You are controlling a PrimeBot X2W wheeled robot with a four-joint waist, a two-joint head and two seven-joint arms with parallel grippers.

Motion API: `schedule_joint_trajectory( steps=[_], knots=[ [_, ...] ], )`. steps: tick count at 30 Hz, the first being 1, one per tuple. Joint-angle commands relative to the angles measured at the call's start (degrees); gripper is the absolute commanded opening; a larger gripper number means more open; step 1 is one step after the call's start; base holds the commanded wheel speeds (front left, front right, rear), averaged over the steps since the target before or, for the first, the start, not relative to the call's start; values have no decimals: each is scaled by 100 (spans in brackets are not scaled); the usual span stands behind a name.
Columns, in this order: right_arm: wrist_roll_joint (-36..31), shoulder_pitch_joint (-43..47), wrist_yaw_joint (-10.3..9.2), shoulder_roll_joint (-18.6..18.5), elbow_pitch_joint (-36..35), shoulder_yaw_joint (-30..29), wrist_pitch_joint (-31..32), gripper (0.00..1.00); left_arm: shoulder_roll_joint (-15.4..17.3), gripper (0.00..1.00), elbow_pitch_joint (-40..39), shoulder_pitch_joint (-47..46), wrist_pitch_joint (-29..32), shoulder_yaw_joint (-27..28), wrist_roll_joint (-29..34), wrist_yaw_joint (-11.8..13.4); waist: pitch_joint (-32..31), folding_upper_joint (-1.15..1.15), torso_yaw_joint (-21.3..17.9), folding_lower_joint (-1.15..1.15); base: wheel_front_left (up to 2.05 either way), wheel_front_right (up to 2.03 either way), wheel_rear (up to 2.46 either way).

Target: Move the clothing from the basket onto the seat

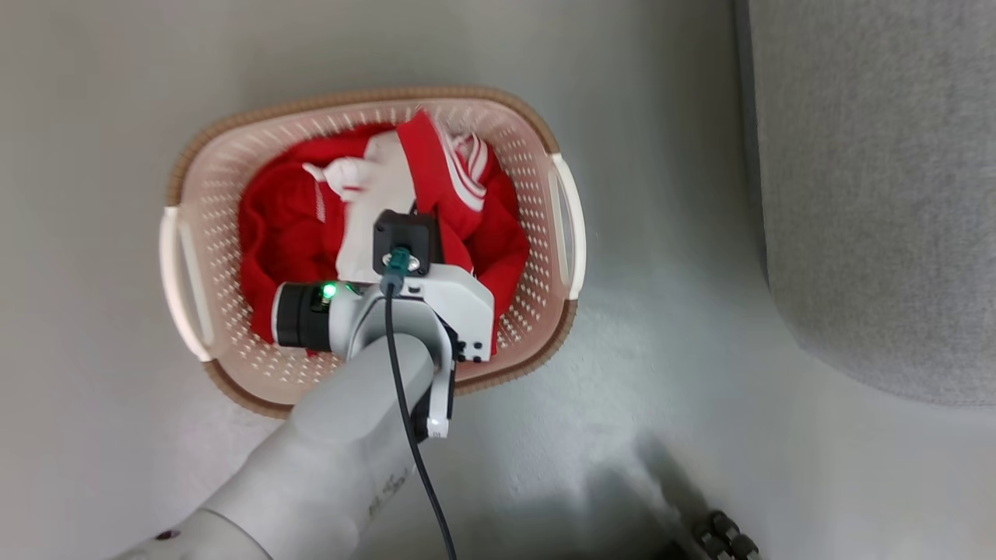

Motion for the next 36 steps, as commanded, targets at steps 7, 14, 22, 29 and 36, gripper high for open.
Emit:
schedule_joint_trajectory(
  steps=[7,14,22,29,36],
  knots=[
    [-204,630,23,17,320,299,-34,100,-16,0,-748,705,-35,640,814,-138,-1014,0,321,0,0,0,0],
    [-357,1106,23,356,678,543,-34,100,-16,0,-1343,1436,-35,1198,1416,-396,-1968,0,541,0,0,0,0],
    [-666,1698,23,769,1097,758,-34,100,-16,0,-1842,2138,-35,1556,1847,-824,-3084,0,840,0,0,0,0],
    [-974,2077,23,1015,1434,916,-34,100,-16,0,-2062,2468,-35,1811,2283,-1177,-3822,0,1026,0,0,0,0],
    [-1194,2332,23,1306,1720,945,-34,100,-16,0,-2285,2661,-35,2092,2653,-1535,-4333,0,1142,0,0,0,0]
  ],
)
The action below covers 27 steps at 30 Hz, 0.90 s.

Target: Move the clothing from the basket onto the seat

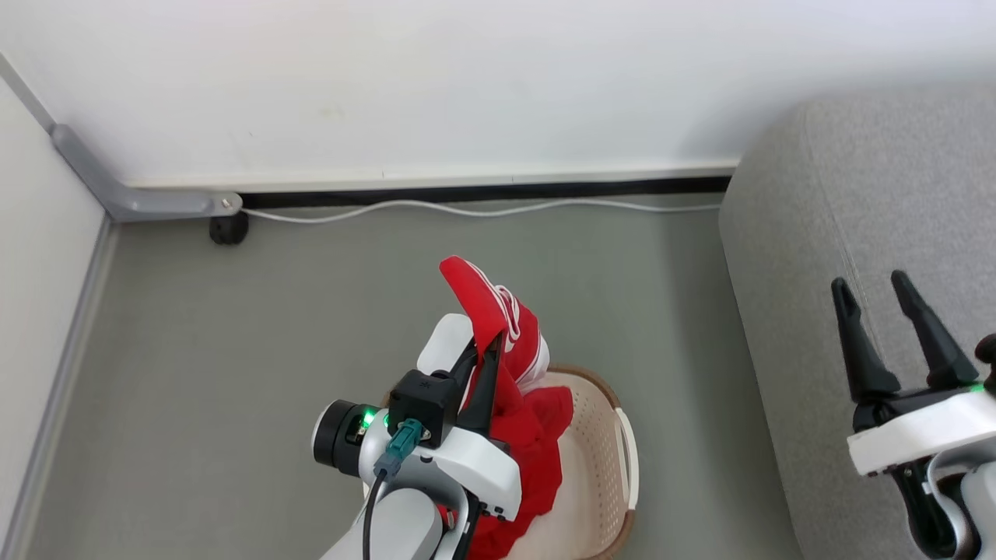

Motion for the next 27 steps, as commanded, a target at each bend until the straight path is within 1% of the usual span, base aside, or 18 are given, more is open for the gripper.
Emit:
schedule_joint_trajectory(
  steps=[1,6,10,16,19,23,27],
  knots=[
    [-93,66,23,-47,-76,76,-35,100,15,0,-194,-45,-36,230,95,-68,-227,0,115,0,0,0,0],
    [-198,188,23,125,55,99,-35,100,15,0,-316,-31,-36,381,267,-309,-430,0,174,0,0,0,0],
    [-258,241,23,227,141,112,-35,100,15,0,-441,-88,-36,479,419,-452,-545,0,211,0,0,0,0],
    [-318,263,23,317,215,129,-35,100,15,0,-593,-173,-36,581,553,-570,-616,0,235,0,0,0,0],
    [-281,249,23,336,175,242,-35,100,15,0,-689,-226,-36,588,599,-595,-597,0,238,0,0,0,0],
    [-92,163,23,215,-61,913,-35,100,15,0,-853,-365,-36,519,637,-584,-537,0,254,0,0,0,0],
    [81,-40,23,66,-292,1618,-35,100,15,0,-1013,-554,-36,326,624,-513,-481,0,288,0,0,0,0]
  ],
)
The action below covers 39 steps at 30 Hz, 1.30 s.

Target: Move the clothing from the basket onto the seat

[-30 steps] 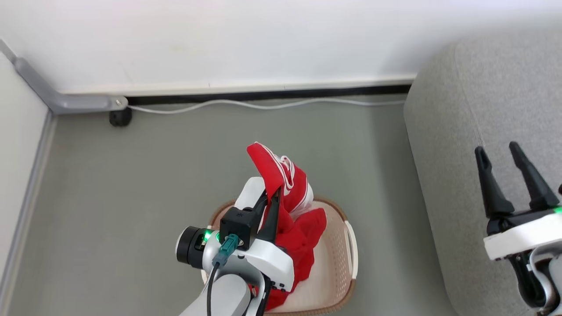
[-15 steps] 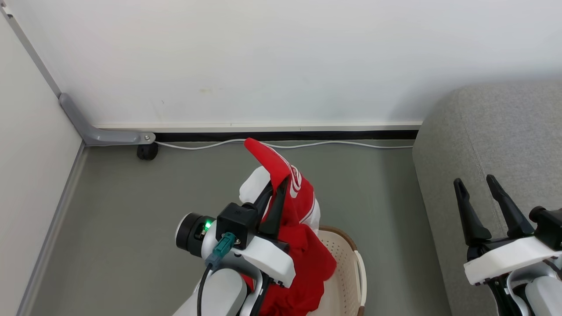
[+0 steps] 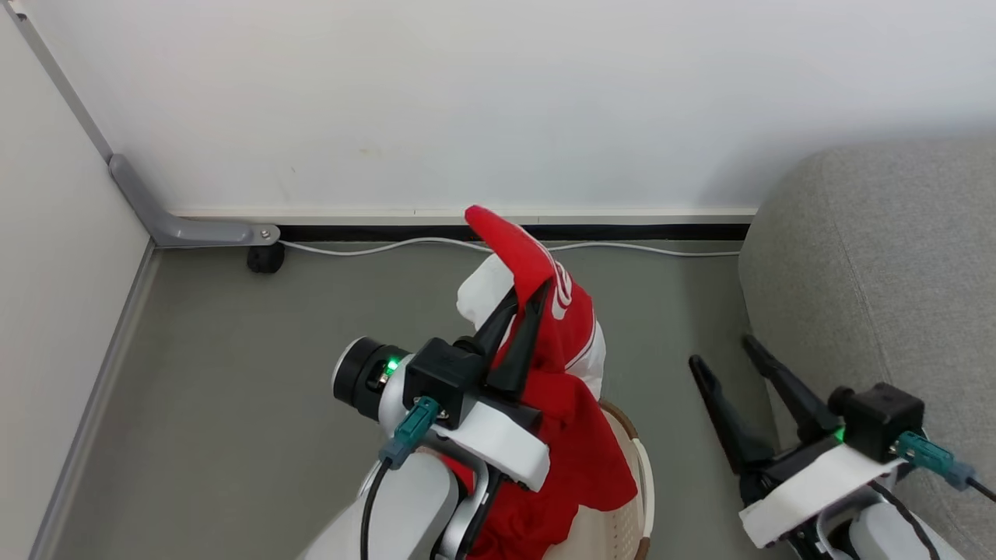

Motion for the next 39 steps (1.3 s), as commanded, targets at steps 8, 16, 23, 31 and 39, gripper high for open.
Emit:
schedule_joint_trajectory(
  steps=[8,16,23,31,39],
  knots=[
    [265,-732,23,-276,-330,1383,-35,100,18,0,-373,-649,-35,-277,-134,186,84,0,186,0,0,0,0],
    [291,-1295,23,-268,6,2204,-35,100,18,0,-554,-935,-35,-760,-354,403,201,0,472,0,0,0,0],
    [188,-1525,23,7,681,2269,-35,14,18,0,-641,-1023,-35,-1064,-515,522,268,0,683,0,0,0,0],
    [259,-1543,23,11,652,2029,-35,0,18,0,-632,-1005,-35,-1090,-545,630,308,0,659,0,0,0,0],
    [225,-1310,23,-103,305,1372,-35,0,18,100,-568,-815,-35,-925,-488,563,349,0,428,0,0,0,0]
  ],
)
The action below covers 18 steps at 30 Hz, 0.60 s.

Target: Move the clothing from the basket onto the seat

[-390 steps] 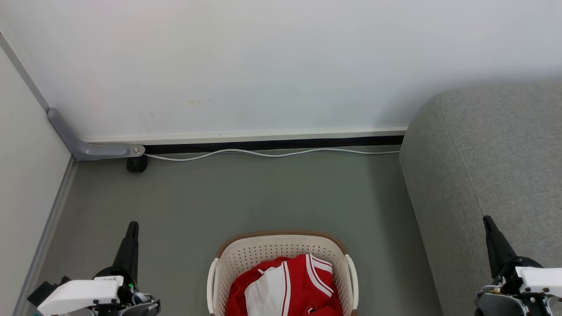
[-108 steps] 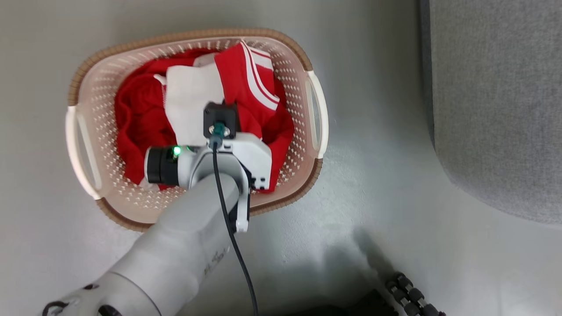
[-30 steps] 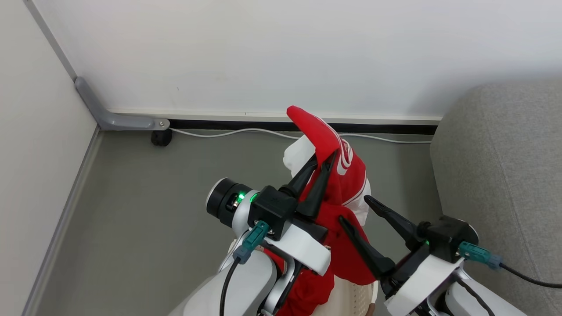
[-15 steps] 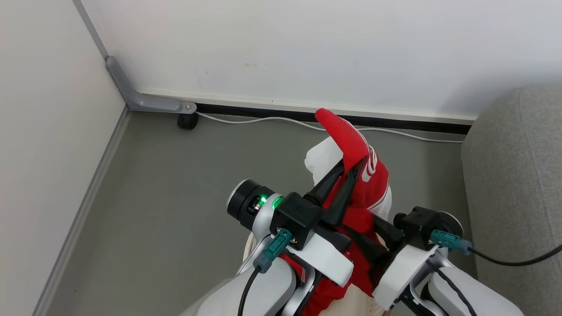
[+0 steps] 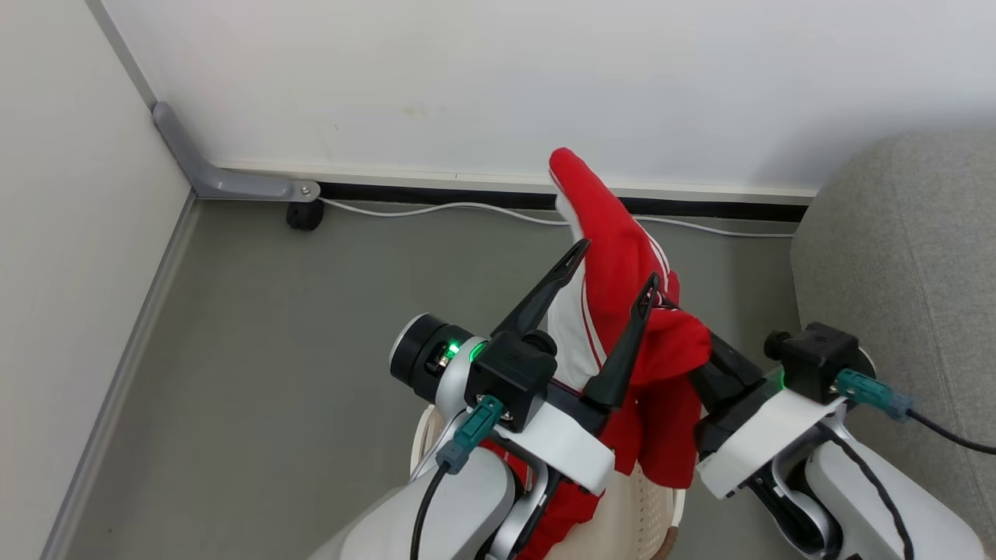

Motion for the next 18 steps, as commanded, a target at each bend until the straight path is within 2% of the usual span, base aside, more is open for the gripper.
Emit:
schedule_joint_trajectory(
  steps=[1,8,11,18],
  knots=[
    [-10,163,22,-67,-271,-218,-35,0,18,100,-82,-77,-32,268,41,-38,9,0,-90,0,0,0,0],
    [-62,490,22,-125,-726,-1245,-35,0,18,100,83,189,-32,411,134,-263,-25,0,-388,0,0,0,0],
    [-86,544,22,-131,-826,-1483,-35,0,18,100,160,263,-32,456,132,-336,-52,0,-507,0,0,0,0],
    [-115,631,22,-138,-1035,-2121,-35,0,18,100,380,556,-32,718,138,-663,-230,0,-1191,0,0,0,0]
  ],
)
